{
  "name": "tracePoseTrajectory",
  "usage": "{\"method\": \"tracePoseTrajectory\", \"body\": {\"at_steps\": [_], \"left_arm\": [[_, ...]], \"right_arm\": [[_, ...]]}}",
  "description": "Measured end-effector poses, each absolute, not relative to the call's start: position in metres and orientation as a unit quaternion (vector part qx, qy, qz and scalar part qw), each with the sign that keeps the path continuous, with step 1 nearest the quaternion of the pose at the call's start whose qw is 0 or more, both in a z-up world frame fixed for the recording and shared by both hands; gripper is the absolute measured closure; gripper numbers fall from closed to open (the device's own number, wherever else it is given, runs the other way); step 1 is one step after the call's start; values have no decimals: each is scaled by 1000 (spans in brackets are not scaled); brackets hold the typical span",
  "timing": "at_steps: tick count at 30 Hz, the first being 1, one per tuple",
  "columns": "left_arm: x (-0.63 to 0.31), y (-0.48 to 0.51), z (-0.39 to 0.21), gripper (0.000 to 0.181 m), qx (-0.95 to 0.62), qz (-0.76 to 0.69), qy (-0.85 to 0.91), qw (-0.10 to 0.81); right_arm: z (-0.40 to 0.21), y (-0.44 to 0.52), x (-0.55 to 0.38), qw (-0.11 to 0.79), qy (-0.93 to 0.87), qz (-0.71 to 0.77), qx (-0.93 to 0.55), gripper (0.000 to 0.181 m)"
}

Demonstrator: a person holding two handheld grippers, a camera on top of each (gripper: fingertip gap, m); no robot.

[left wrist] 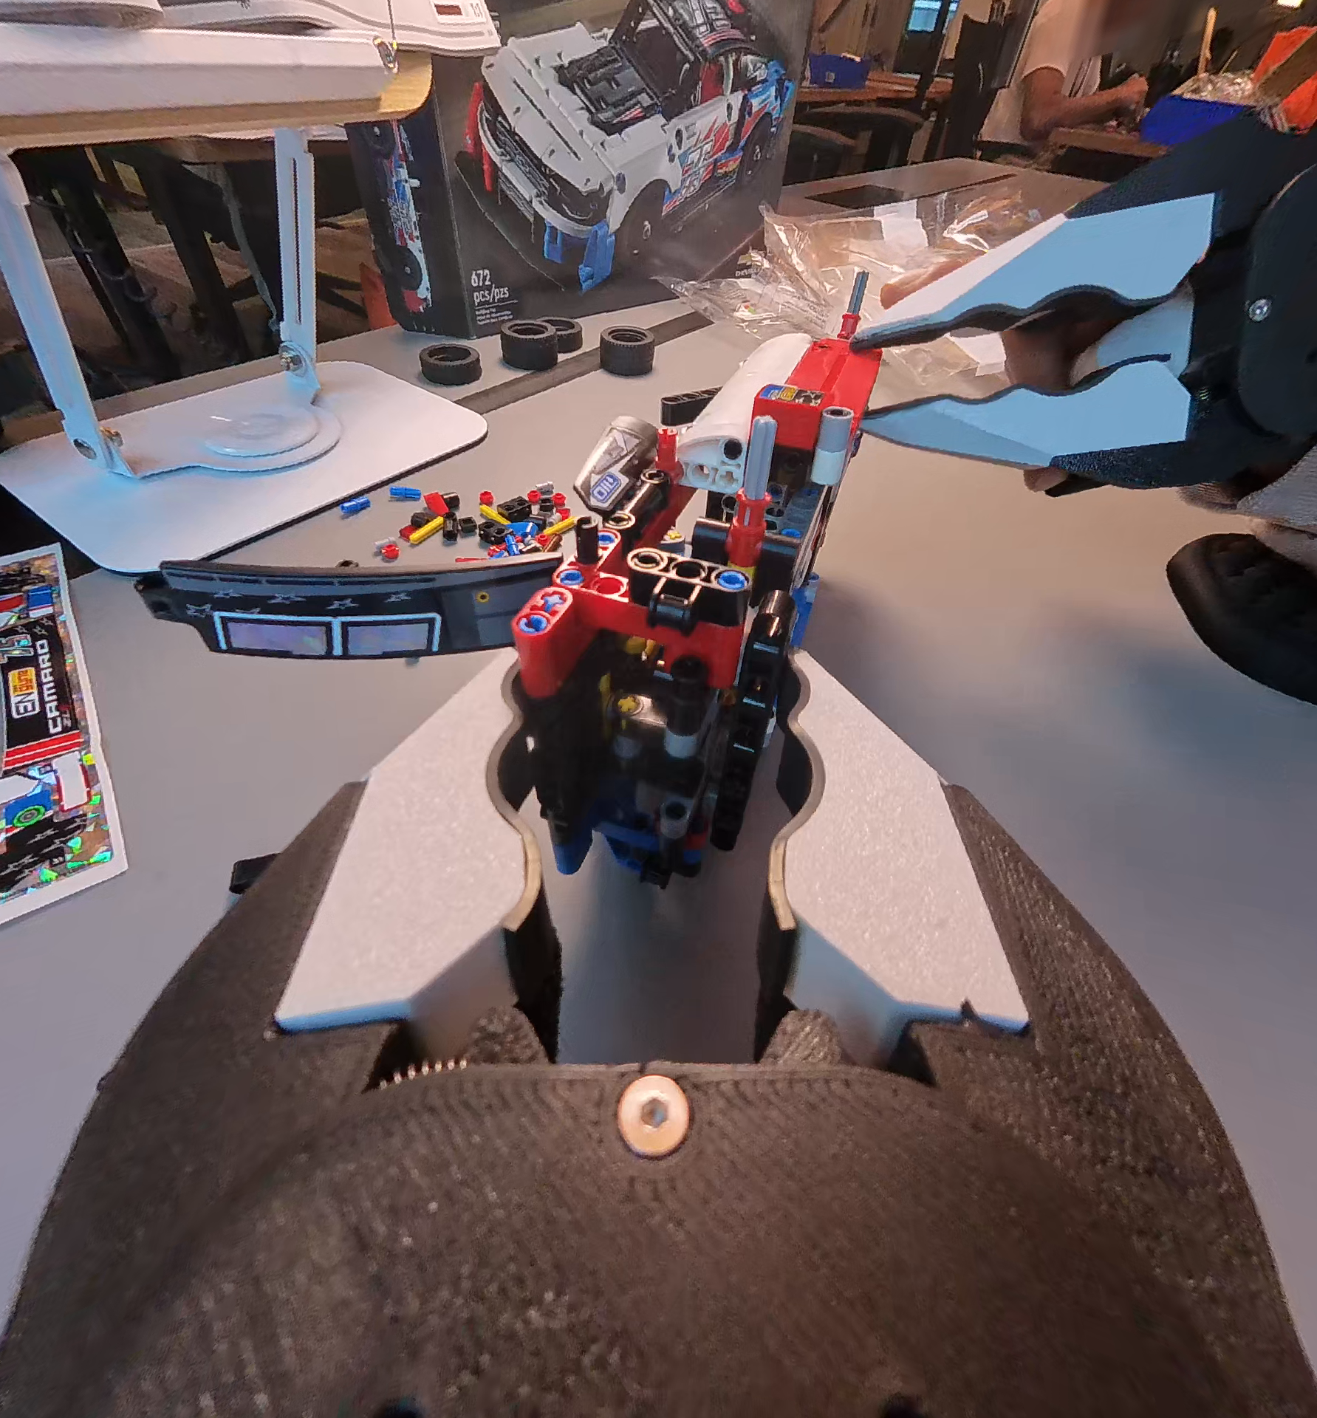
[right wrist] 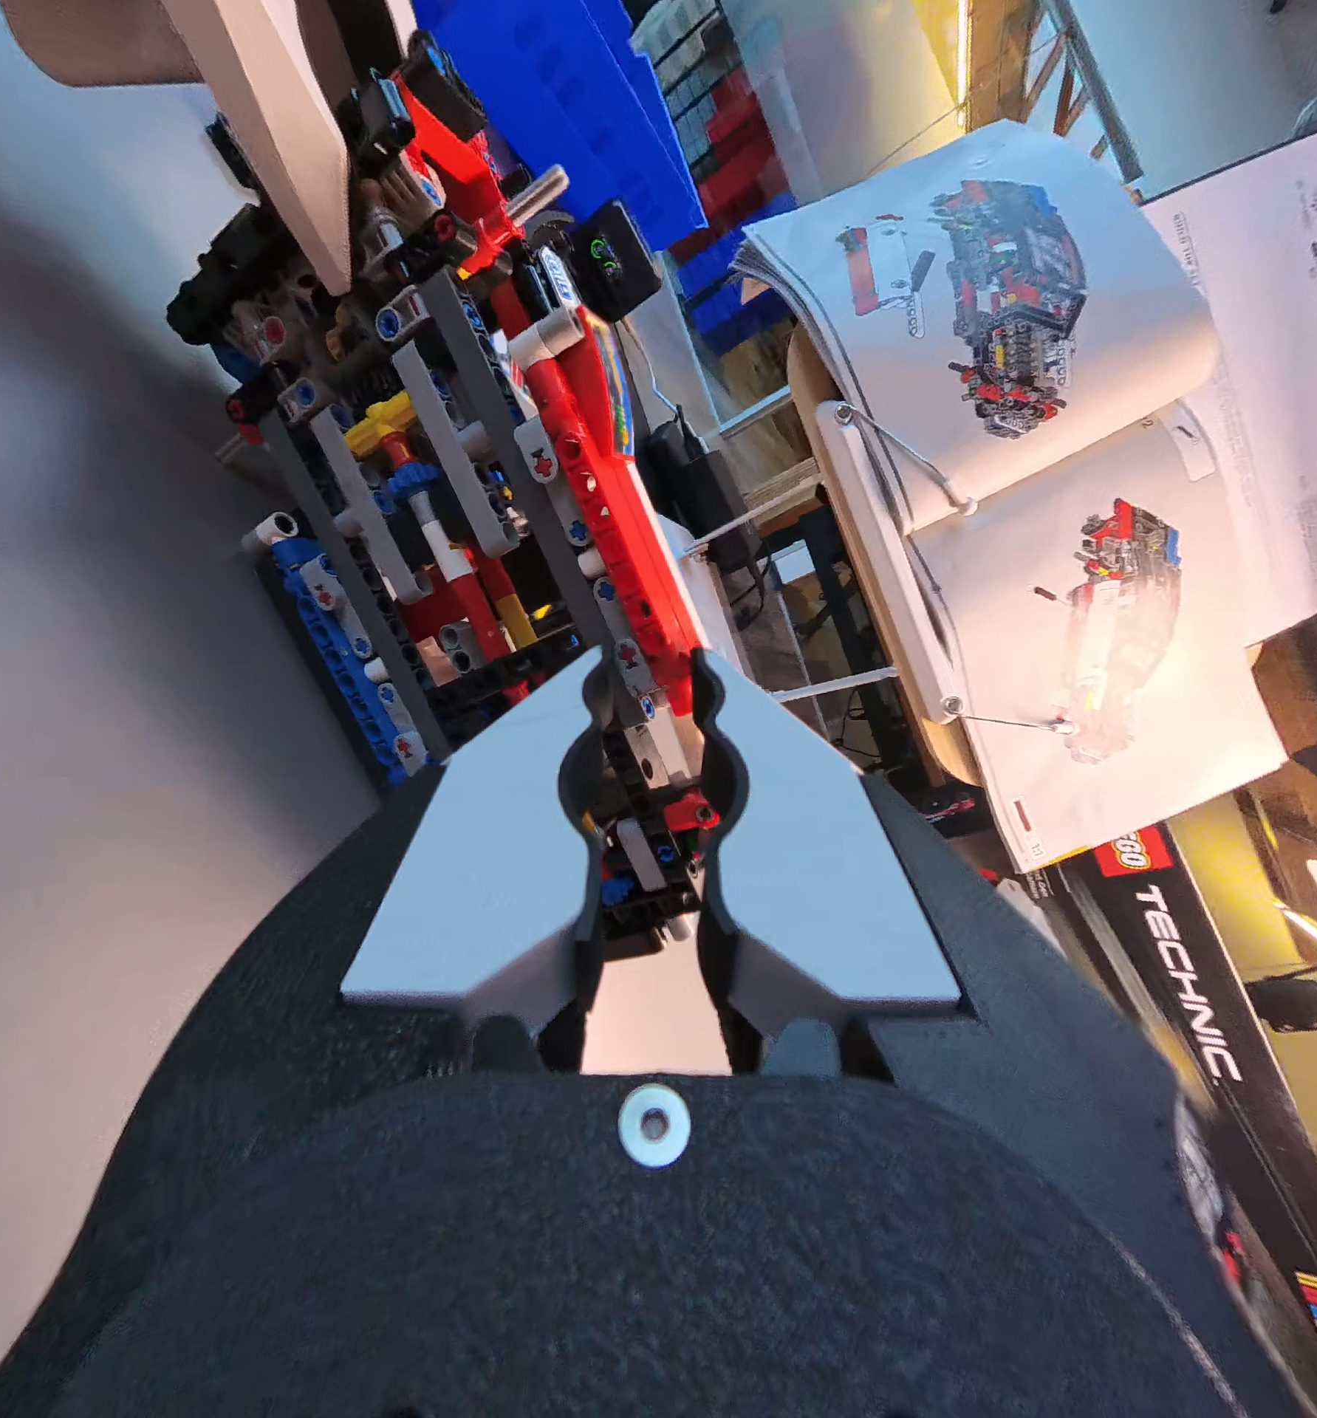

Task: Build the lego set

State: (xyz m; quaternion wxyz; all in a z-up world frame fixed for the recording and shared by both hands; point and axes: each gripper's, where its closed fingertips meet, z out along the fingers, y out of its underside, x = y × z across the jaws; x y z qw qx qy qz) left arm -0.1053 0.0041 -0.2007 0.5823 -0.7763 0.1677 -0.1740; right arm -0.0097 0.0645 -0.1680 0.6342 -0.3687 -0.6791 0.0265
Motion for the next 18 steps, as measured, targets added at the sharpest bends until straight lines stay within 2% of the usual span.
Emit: {"method": "tracePoseTrajectory", "body": {"at_steps": [13, 15, 18], "left_arm": [[-90, -14, -200, 121, -742, -93, 275, 605], [-87, -19, -201, 121, -730, -66, 301, 610], [-82, -26, -204, 122, -707, -18, 353, 612]], "right_arm": [[-172, 32, 12, 665, -677, -18, -314, 163], [-168, 20, 16, 647, -691, 10, -322, 151], [-171, 18, 23, 584, -721, 46, -370, 122]]}}
